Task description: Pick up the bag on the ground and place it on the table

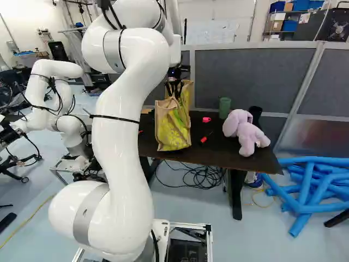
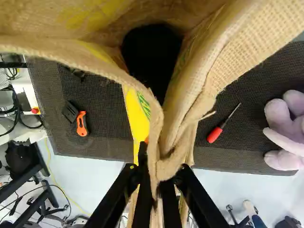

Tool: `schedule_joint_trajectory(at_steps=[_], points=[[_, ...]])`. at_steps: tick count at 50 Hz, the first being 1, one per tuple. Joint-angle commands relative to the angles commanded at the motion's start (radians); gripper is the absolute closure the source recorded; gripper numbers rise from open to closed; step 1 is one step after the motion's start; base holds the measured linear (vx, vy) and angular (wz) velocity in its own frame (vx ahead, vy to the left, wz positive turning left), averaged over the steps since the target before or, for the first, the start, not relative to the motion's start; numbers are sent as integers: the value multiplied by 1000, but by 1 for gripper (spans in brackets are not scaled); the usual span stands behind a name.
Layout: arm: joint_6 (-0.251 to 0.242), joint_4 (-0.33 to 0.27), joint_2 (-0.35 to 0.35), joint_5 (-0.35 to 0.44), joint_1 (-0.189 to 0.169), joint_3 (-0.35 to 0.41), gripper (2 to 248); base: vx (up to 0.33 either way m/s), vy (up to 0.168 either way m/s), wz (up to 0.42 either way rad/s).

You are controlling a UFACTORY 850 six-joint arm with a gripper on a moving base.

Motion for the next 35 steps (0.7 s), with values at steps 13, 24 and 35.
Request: schedule_joint_trajectory(at_steps=[13, 24, 35], points=[[0, 0, 0, 0, 0, 0, 189, 0, 0, 0], [0, 0, 0, 0, 0, 0, 84, 0, 0, 0], [0, 0, 0, 0, 0, 0, 12, 0, 0, 0]])
